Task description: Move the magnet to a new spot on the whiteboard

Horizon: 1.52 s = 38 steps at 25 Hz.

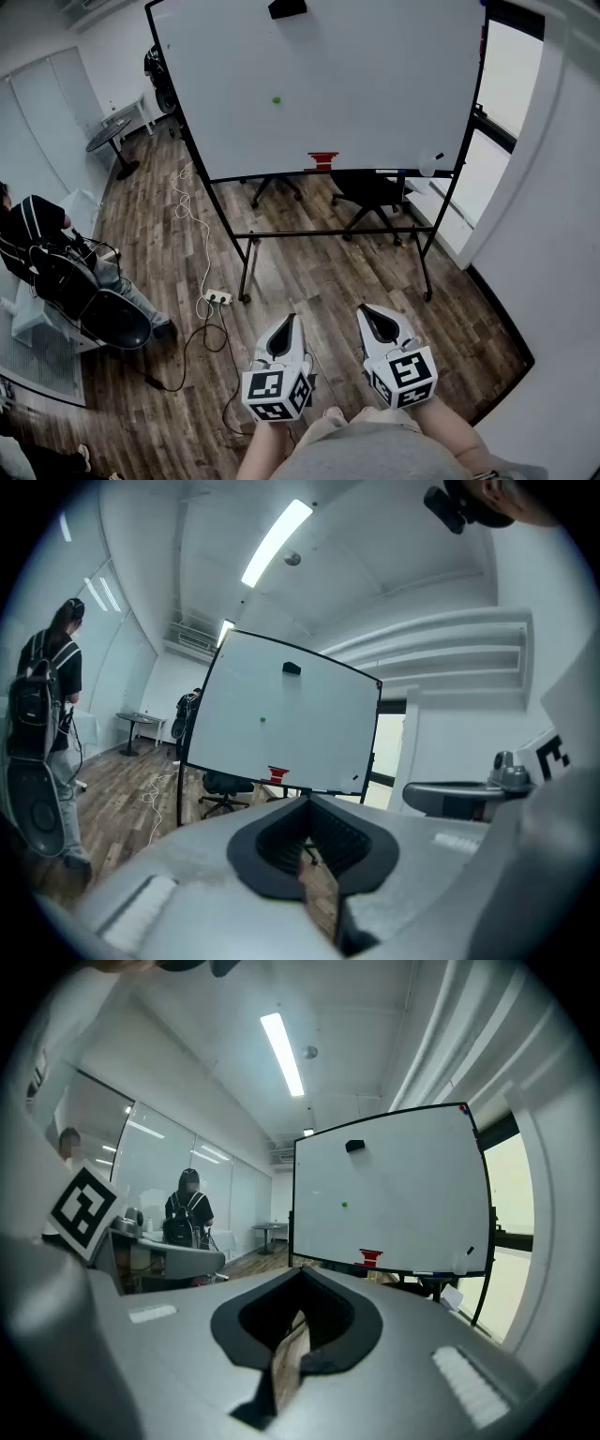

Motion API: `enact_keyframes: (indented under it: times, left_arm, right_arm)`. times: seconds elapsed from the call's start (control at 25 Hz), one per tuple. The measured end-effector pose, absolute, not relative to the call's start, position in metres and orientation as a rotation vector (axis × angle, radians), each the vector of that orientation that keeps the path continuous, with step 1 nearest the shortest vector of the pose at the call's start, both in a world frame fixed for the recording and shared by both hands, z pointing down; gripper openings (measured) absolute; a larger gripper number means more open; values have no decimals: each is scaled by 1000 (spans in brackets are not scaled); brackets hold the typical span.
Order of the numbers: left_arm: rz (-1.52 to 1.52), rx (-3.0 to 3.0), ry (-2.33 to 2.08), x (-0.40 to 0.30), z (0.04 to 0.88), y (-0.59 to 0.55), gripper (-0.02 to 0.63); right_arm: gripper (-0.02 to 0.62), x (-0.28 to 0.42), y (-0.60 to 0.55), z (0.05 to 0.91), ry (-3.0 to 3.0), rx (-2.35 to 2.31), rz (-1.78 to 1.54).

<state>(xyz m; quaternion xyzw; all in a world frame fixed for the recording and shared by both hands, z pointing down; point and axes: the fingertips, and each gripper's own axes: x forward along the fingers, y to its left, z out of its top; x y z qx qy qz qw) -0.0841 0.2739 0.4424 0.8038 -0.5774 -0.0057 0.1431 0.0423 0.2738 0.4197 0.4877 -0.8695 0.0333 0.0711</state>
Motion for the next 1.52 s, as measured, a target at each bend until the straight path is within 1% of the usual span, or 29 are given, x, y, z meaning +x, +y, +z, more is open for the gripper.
enact_keyframes:
  times: [0.32, 0.96, 1.28, 1.52]
  left_arm:
    - [-18, 2332, -1653, -93, 440, 277, 5]
    - [-41, 2329, -1644, -116, 438, 232, 5]
    - [-42, 2312, -1673, -123, 446, 184, 5]
    - [-43, 2309, -1685, -125, 450, 127, 5]
  right_arm:
    - [-2, 31, 275, 416, -2615, 1479, 81]
    - [2, 2, 239, 417, -2630, 1442, 85]
    - [2, -4, 190, 428, -2652, 1430, 106]
    - [2, -4, 129, 431, -2663, 1425, 98]
